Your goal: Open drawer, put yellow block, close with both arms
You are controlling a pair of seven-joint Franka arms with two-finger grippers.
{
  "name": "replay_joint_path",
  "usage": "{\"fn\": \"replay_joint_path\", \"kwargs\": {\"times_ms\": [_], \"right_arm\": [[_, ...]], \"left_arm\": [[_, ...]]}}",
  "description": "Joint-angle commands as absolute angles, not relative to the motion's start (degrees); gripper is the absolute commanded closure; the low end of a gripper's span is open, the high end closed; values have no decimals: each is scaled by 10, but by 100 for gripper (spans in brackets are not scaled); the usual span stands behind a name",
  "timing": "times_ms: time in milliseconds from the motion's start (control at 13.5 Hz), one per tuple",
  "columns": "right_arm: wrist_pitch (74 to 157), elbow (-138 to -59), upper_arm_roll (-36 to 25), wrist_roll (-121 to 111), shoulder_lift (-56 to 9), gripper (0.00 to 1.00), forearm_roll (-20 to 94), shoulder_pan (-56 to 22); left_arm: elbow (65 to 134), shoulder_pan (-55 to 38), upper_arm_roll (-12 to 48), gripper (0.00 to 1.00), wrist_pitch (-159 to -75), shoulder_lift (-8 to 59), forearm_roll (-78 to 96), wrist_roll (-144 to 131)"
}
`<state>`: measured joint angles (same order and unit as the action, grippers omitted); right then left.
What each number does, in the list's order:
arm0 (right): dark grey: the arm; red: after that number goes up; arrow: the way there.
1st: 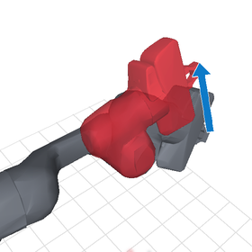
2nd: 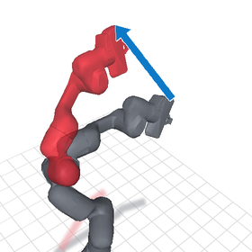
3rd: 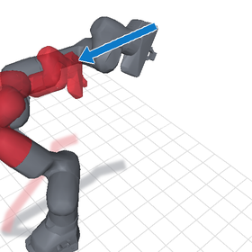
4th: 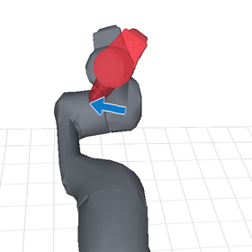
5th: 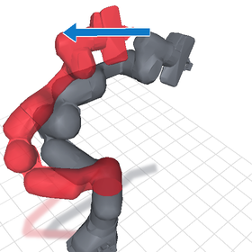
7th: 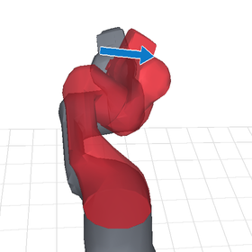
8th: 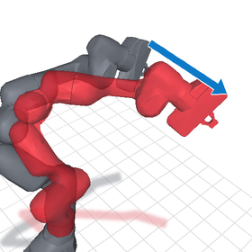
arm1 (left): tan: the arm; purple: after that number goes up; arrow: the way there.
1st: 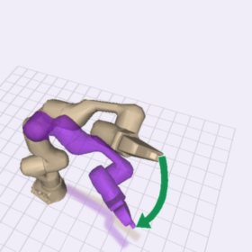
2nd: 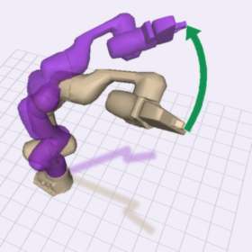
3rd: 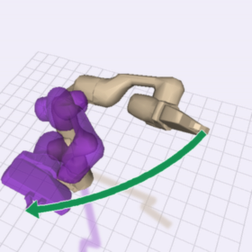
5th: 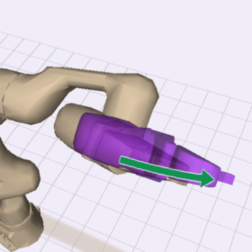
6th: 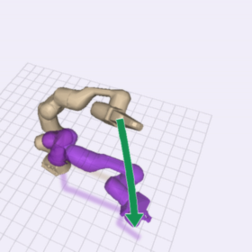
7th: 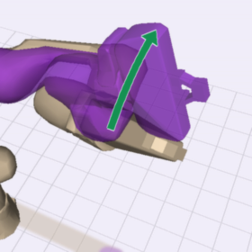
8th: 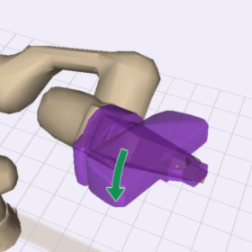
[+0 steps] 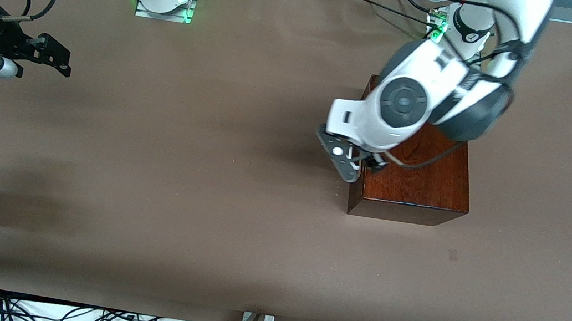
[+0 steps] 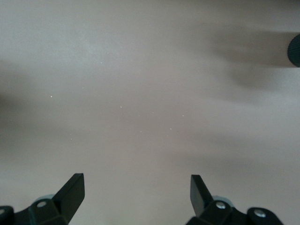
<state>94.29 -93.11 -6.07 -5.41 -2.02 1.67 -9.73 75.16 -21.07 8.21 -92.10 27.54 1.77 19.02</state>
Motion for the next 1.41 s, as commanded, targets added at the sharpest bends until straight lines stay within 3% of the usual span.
{"fn": "replay_joint_path", "kwargs": {"times_ms": [0,518,666,962,1331], "right_arm": [[933,-919,-55,-52,-24,0,19,-90],[933,-919,-55,-52,-24,0,19,-90],[933,-919,-55,-52,-24,0,19,-90],[933,-919,-55,-51,-24,0,19,-90],[933,-919,-55,-51,-25,0,19,-90]], "left_arm": [[717,-142,84,0,-825,249,27,168],[727,-66,59,0,-803,185,-11,70],[778,-62,34,0,-844,142,-6,0],[972,-36,14,0,-947,0,-5,-40],[967,-24,17,0,-945,1,-7,-36]]}}
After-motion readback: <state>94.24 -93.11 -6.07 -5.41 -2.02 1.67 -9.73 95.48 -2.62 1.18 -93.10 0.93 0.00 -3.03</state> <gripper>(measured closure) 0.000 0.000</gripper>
